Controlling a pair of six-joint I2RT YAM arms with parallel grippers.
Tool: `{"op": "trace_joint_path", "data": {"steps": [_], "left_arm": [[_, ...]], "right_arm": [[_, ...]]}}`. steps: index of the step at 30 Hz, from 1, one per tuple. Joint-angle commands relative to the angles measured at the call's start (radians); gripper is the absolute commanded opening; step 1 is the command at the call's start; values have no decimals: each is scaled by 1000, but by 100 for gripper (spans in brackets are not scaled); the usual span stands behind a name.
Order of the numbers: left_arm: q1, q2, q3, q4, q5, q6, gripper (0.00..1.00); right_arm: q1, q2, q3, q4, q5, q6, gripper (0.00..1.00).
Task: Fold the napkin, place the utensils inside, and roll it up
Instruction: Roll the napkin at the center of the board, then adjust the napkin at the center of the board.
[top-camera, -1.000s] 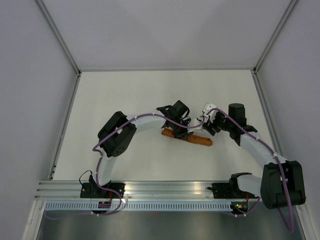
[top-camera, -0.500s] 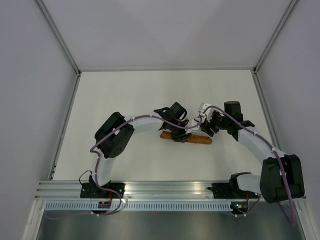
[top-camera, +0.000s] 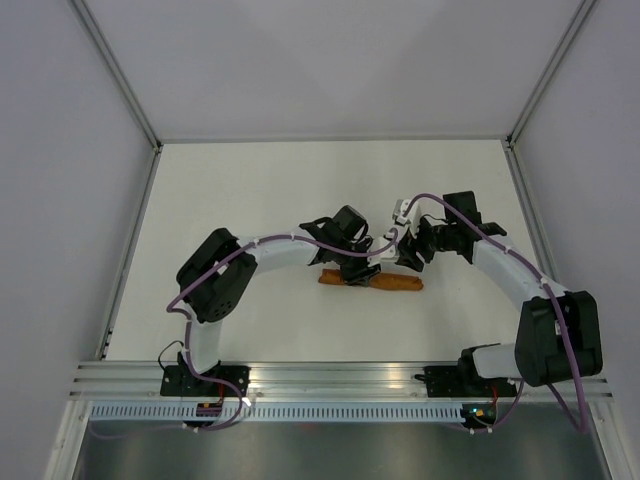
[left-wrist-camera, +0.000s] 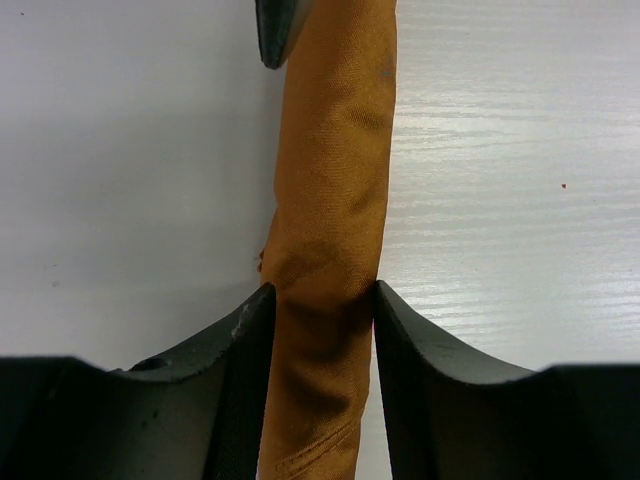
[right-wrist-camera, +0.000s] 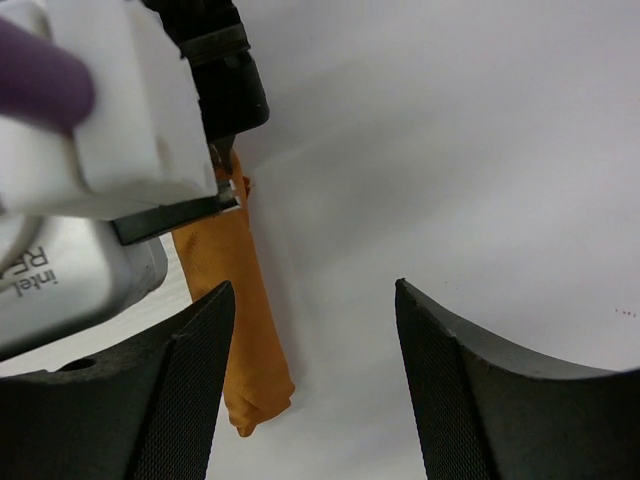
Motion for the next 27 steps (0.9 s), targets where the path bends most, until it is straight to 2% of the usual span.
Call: {"op": "trace_joint_path", "data": {"steps": [1, 12, 20, 23, 27], "left_arm": [[0, -72, 17, 162, 37, -99, 49], [63, -101, -18, 240, 57, -168, 50], [95, -121, -26, 253, 88, -191, 50], [110, -129, -32, 268, 88, -222, 50], [146, -158, -49, 346, 28, -344, 50]], "right_arm": [[21, 45, 50, -81, -88, -37, 71], [1, 123, 106, -170, -110, -83, 72], [-63, 251, 244, -308, -188, -139, 72], [-63, 281, 259, -345, -188, -164, 72], [-63, 298, 256, -370, -170, -185, 72]]}}
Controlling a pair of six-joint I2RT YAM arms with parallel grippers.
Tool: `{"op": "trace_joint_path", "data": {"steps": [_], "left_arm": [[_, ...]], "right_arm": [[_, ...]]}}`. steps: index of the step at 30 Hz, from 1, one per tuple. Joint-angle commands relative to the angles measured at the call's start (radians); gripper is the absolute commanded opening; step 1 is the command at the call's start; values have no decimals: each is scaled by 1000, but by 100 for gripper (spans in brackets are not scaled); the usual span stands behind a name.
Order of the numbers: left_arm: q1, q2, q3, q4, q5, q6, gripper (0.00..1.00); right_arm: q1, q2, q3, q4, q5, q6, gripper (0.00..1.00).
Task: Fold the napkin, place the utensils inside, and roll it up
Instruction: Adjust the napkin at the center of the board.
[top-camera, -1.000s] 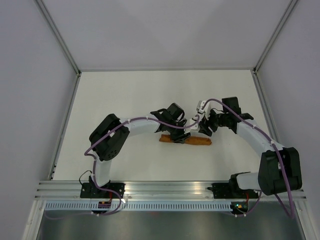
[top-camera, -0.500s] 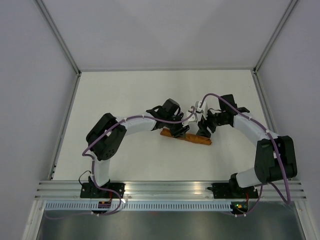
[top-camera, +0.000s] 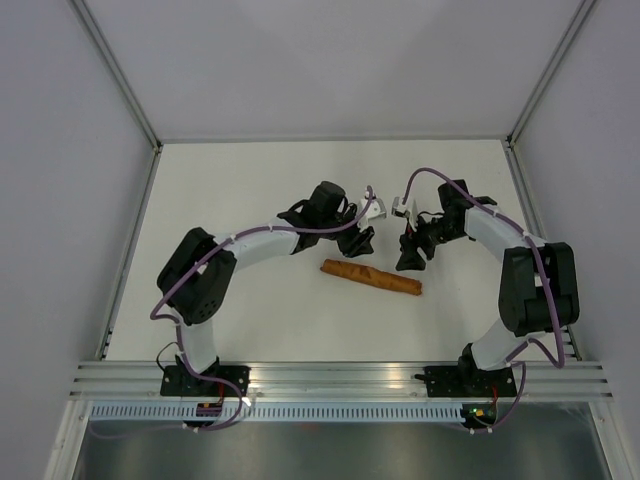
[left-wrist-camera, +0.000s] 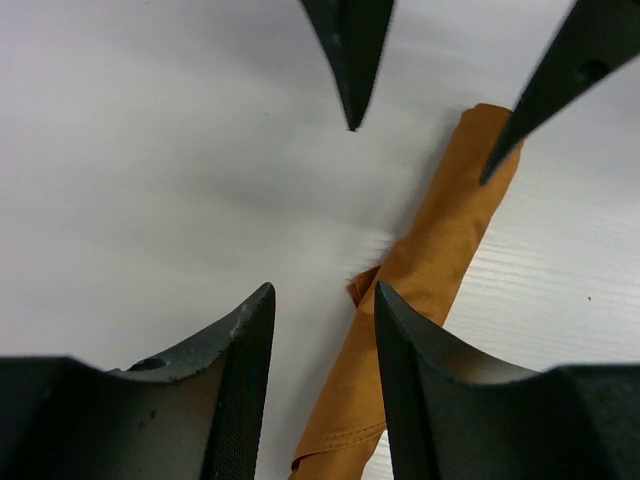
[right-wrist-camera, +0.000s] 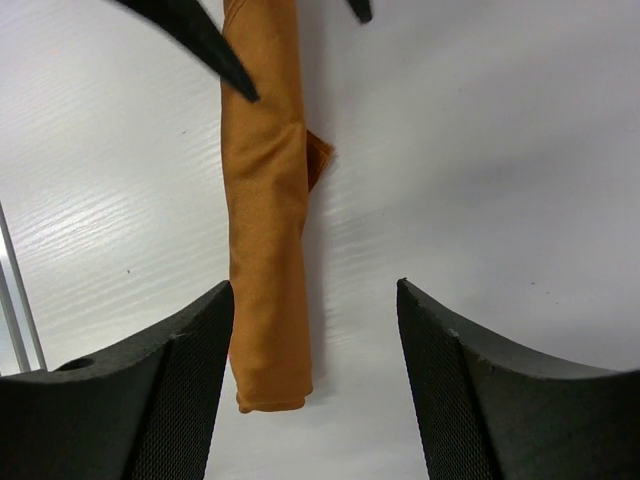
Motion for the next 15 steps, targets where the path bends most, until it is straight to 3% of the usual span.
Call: {"op": "trace_joint_path", "data": {"steps": [1, 7, 15], "left_arm": [[44, -92, -26, 98, -29, -151, 49], [50, -246, -216, 184, -272, -432, 47], [-1, -451, -528, 222, -493, -803, 31]], "right_arm": [[2, 8, 24, -47, -36, -62, 72], [2, 22, 0, -61, 24, -78, 71], [2, 82, -11, -108, 69, -94, 62]]}}
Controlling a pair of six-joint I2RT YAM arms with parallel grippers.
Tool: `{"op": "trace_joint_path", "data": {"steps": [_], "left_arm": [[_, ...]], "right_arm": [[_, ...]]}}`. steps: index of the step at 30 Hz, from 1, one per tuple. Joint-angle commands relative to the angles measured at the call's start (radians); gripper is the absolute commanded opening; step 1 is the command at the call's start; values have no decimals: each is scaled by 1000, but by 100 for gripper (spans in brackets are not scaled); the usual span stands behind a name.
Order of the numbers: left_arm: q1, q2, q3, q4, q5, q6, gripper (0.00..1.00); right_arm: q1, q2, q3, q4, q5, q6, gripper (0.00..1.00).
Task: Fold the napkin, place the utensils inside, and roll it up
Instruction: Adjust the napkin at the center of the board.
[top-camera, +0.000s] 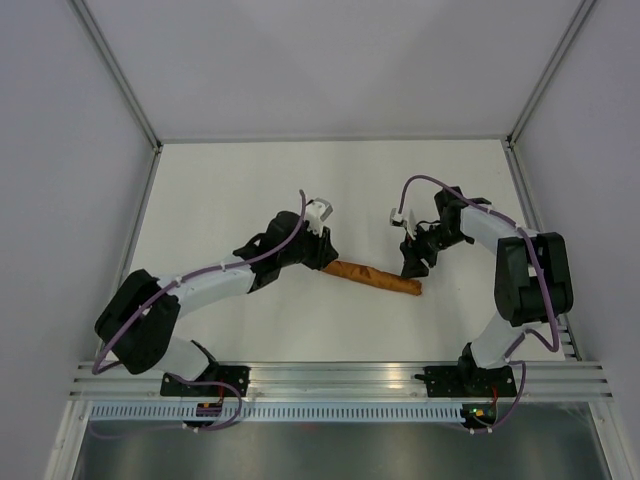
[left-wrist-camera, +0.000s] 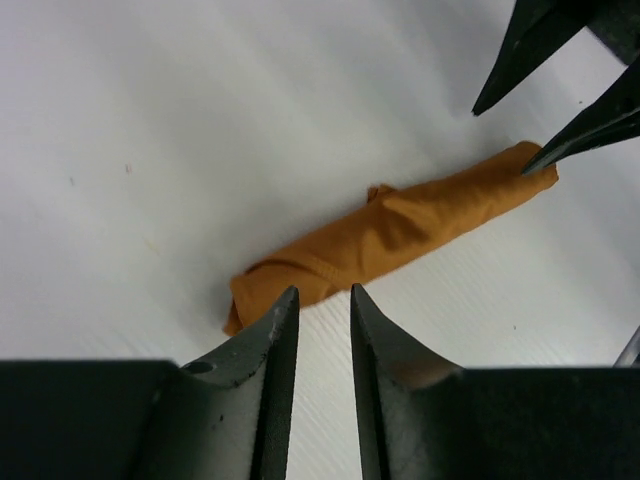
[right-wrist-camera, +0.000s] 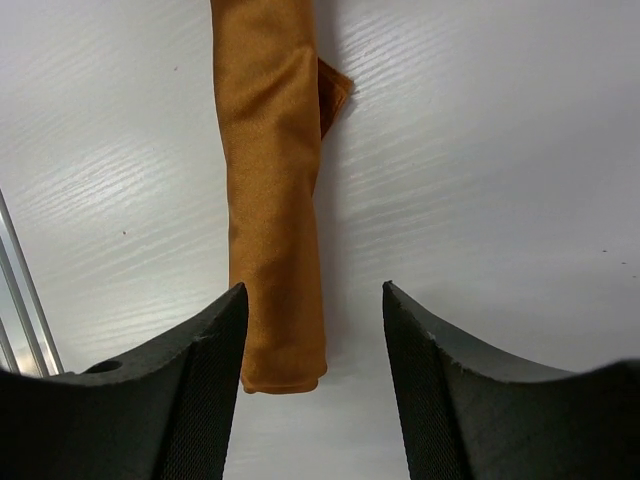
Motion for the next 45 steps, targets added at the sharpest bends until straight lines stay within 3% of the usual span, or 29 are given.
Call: {"op": "trace_joint_path", "data": {"steps": [1, 5, 14, 23, 45], "left_arm": [[-43, -55, -97, 30, -161, -243, 30], [-81, -14, -131, 85, -183, -295, 29], [-94, 139, -14, 45, -233, -303, 27], [-78, 296, 185, -40, -230, -240, 27], [6, 666, 711, -240, -38, -159, 27]], "right_arm": [[1, 19, -7, -36, 4, -41, 61], [3, 41, -15, -18, 27, -18, 57], [3, 90, -13, 2, 59, 34, 51], [3, 148, 51, -65, 34, 34, 50], [4, 251, 189, -131, -76, 129, 51]]}}
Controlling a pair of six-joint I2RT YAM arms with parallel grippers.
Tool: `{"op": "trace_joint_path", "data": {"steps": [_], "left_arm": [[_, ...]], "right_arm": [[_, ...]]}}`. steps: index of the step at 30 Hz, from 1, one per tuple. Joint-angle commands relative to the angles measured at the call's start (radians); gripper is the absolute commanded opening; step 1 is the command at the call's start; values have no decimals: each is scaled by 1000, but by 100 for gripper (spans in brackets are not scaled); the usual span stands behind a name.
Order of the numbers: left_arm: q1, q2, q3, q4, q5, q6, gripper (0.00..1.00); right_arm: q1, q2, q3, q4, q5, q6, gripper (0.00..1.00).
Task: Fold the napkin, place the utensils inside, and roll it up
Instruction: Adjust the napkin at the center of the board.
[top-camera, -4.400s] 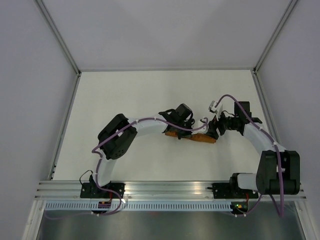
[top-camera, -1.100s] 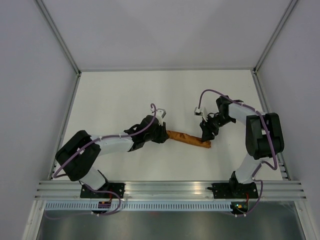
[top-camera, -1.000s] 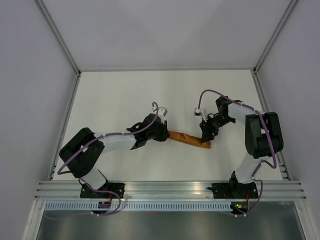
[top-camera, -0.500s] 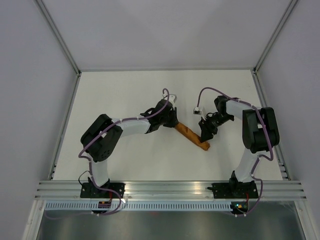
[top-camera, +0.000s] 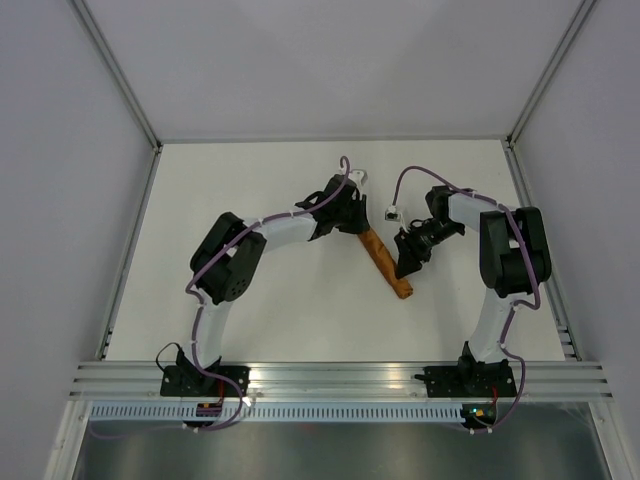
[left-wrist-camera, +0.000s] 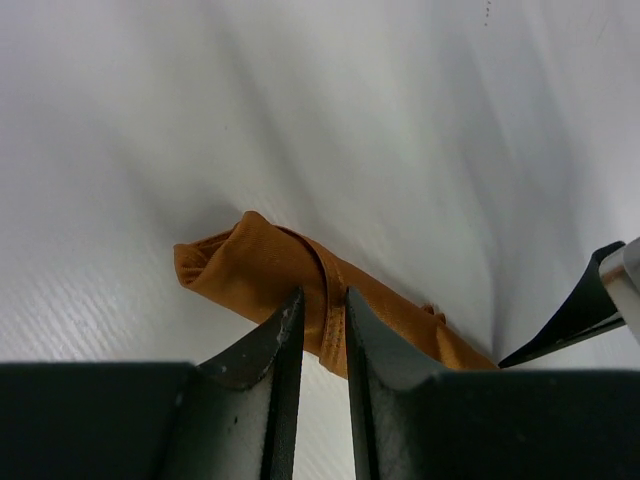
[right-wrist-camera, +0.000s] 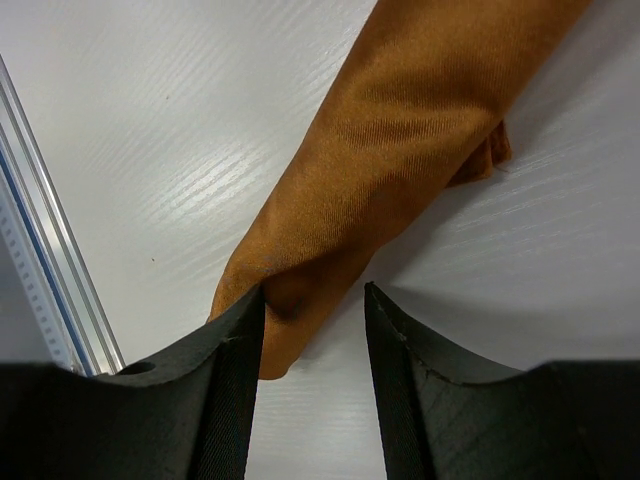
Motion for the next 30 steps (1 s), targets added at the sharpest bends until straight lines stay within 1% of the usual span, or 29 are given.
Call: {"op": "trace_joint_path", "data": {"steps": [1, 7, 13, 18, 23, 27, 30], "left_arm": [[6, 49, 93, -60, 54, 56, 27], [9, 124, 223, -99, 106, 67, 28], [9, 172, 292, -113, 141, 73, 30], [12, 187, 335, -128, 152, 84, 31], [21, 146, 345, -123, 161, 98, 35], [41, 88, 351, -126, 172, 113, 41], [53, 33, 346, -140, 179, 117, 41]], "right_arm": [[2, 20, 45, -28, -62, 3, 51], [2, 38, 57, -40, -111, 8, 51], [2, 58, 87, -60, -145, 14, 51], [-2, 35, 94, -59, -142, 24, 51], [-18, -17, 117, -71, -126, 41, 52], [-64, -40, 155, -119, -137, 41, 52], [-101, -49, 179, -142, -146, 38, 53]]}}
